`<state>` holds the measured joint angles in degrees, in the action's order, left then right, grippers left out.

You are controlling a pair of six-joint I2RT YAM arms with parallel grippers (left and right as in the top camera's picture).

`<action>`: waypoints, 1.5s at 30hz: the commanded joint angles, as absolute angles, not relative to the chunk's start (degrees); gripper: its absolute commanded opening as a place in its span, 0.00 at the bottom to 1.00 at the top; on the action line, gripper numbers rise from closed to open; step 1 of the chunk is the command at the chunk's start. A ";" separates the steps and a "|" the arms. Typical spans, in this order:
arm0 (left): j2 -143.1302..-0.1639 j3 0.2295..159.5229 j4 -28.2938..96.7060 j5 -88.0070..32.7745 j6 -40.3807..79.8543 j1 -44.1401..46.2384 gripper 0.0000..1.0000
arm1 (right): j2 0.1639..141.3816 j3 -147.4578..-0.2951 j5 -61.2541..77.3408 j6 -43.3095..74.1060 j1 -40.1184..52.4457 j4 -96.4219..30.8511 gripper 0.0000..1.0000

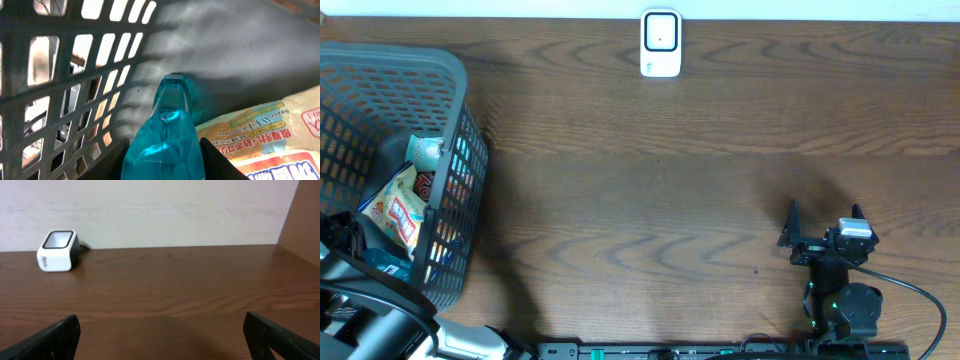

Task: Scan the item barcode
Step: 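Grasp the blue spray bottle with the left gripper and lift it, then carry the spray bottle to the scanner and set it on the table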

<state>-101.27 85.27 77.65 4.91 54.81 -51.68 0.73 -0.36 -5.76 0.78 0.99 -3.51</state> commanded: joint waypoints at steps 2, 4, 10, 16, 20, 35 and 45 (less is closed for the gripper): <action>-102.21 85.36 77.17 0.45 52.56 -50.35 0.20 | 0.60 -0.32 -5.45 0.12 1.43 -3.73 0.99; -102.15 85.36 75.96 0.45 52.51 -49.50 0.19 | 0.60 -0.32 -5.45 0.12 1.43 -3.73 0.99; -100.07 85.69 74.70 0.56 51.24 -46.87 0.19 | 0.60 -0.32 -5.45 0.12 1.43 -3.73 0.99; -94.39 90.32 74.76 0.27 49.60 -46.78 0.19 | 0.60 -0.32 -5.45 0.12 1.43 -3.70 0.99; -88.64 94.00 74.48 -2.79 48.71 -46.78 0.19 | 0.60 -0.32 -5.45 0.12 1.43 -3.70 0.99; -67.88 97.38 59.81 -23.46 52.56 -46.78 0.20 | 0.60 -0.32 -5.45 0.12 1.43 -3.70 0.99; -66.59 97.38 53.41 -35.07 57.74 -32.45 0.20 | 0.60 -0.32 -5.45 0.14 1.43 -3.70 0.99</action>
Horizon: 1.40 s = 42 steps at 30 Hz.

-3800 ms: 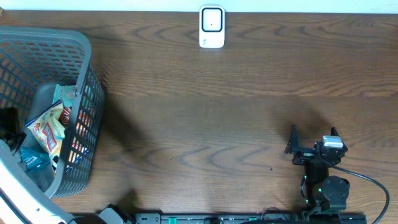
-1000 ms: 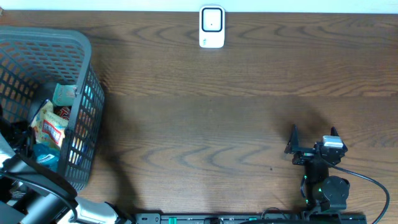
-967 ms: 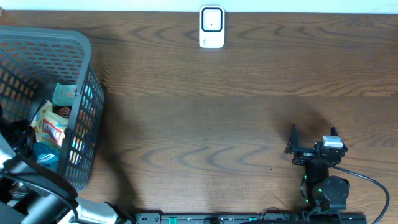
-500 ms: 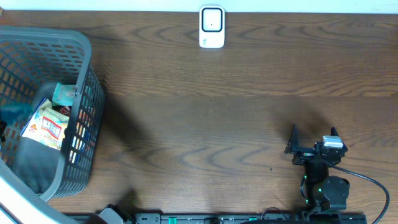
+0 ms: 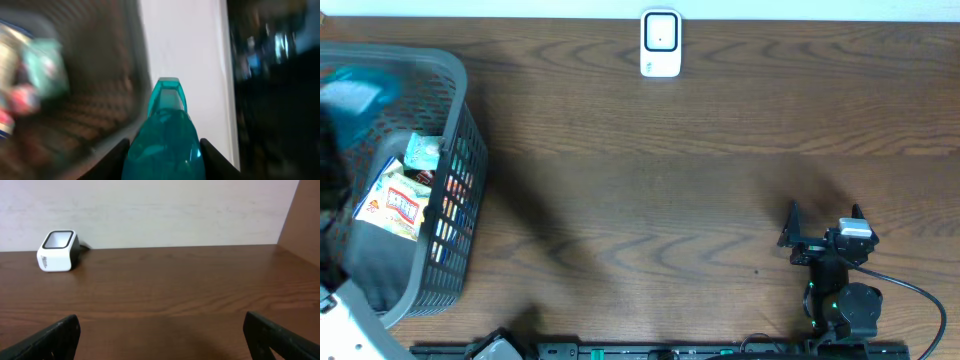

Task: Scan the item barcode
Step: 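Carry the spray bottle to the scanner and set it on the table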

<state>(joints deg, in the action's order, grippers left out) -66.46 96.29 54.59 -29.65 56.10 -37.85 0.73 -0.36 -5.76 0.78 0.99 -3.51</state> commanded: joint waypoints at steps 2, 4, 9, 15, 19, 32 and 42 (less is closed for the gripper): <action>-67.64 97.38 53.43 -34.24 57.54 -25.96 0.20 | 0.60 -0.32 -5.45 0.14 1.43 -3.73 0.99; -69.17 97.36 53.43 -32.45 56.53 -18.90 0.20 | 0.60 -0.32 -5.45 0.14 1.43 -3.70 0.99; -74.17 97.36 54.96 -23.83 51.03 -2.46 0.21 | 0.60 -0.32 -5.45 0.12 1.43 -3.73 0.99; -82.59 97.36 62.76 -11.42 46.33 12.82 0.23 | 0.60 -0.32 -5.45 0.12 1.43 -3.70 1.00; -90.87 97.36 64.10 -6.28 38.96 21.19 0.24 | 0.60 -0.32 -5.45 0.12 1.43 -3.70 0.99; -108.99 97.36 62.87 -2.15 13.63 35.16 0.24 | 0.60 -0.32 -5.45 0.14 1.43 -3.73 0.99; -109.19 96.44 57.23 0.93 7.03 35.97 0.33 | 0.60 -0.32 -5.43 0.12 1.43 -3.70 0.99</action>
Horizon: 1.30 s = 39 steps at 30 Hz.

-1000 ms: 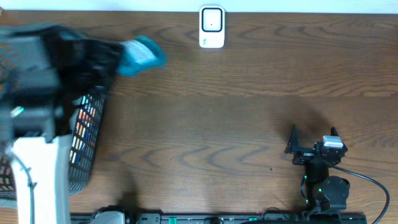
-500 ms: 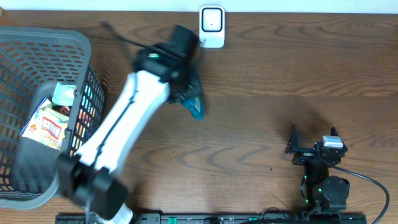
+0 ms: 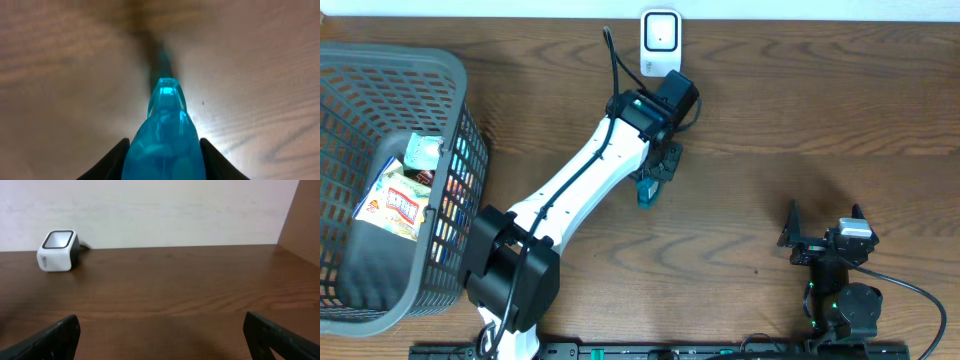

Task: Scan the item barcode
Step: 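Carry the spray bottle to the scanner and set it on the table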

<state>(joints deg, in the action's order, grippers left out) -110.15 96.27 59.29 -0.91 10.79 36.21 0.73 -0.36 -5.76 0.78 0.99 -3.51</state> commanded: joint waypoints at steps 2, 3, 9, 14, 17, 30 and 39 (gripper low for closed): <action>-109.38 96.09 55.24 0.93 7.05 35.94 0.33 | 0.60 -0.32 -5.45 0.14 1.43 -3.73 0.99; -109.45 95.94 54.39 0.93 7.07 35.94 0.33 | 0.60 -0.32 -5.45 0.12 1.43 -3.70 0.99; -109.47 95.83 52.49 0.93 4.73 35.92 0.34 | 0.60 -0.32 -5.45 0.12 1.43 -3.73 0.99; -110.83 95.83 52.53 0.93 0.25 35.92 0.33 | 0.60 -0.32 -5.45 0.12 1.43 -3.70 0.99; -112.14 95.79 52.58 0.93 -2.17 35.92 0.33 | 0.60 -0.32 -5.45 0.12 1.43 -3.70 0.99; -113.49 95.79 52.80 0.91 -13.74 35.92 0.33 | 0.60 -0.32 -5.45 0.12 1.43 -3.70 0.99; -113.27 96.53 52.58 0.95 -13.63 35.92 0.56 | 0.60 -0.32 -5.45 0.12 1.43 -3.70 0.99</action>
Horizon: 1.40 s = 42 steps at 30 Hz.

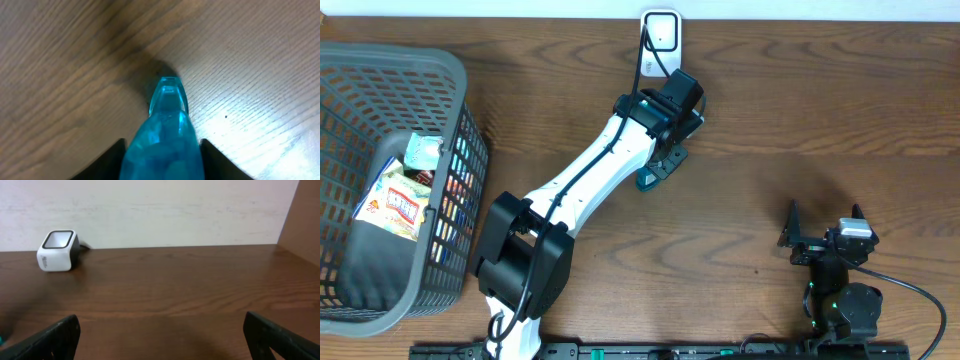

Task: Scan the item barcode
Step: 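Carry the spray bottle to the scanner and set it on the table, then return the left gripper into the basket and grasp the snack bag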

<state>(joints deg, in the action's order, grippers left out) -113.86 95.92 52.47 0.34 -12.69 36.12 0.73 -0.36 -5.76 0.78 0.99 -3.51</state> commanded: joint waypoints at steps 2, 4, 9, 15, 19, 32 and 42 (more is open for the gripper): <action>-112.71 96.73 52.56 0.93 -13.26 35.92 0.65 | 0.60 -0.32 -5.45 0.14 1.43 -3.70 0.99; -111.57 96.73 52.60 0.93 -13.26 35.92 0.75 | 0.60 -0.32 -5.45 0.14 1.43 -3.73 0.99; -107.55 96.73 52.80 0.95 -13.26 35.92 0.91 | 0.60 -0.32 -5.45 0.14 1.43 -3.73 0.99; -97.78 96.73 53.04 6.13 -13.23 35.92 0.93 | 0.60 -0.32 -5.45 0.12 1.43 -3.73 0.99; -90.19 96.73 53.19 15.05 -13.21 35.48 0.98 | 0.60 -0.32 -5.45 0.12 1.43 -3.73 0.99; -73.14 96.73 48.07 31.31 7.29 8.64 0.98 | 0.60 -0.32 -5.43 0.12 1.43 -3.70 0.99; -80.27 96.71 60.66 7.46 36.07 -26.33 0.98 | 0.60 -0.32 -5.43 0.14 1.43 -3.70 0.99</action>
<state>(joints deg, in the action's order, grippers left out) -75.79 96.16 57.58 16.53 24.29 -19.88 0.73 -0.36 -5.74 0.80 0.99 -3.51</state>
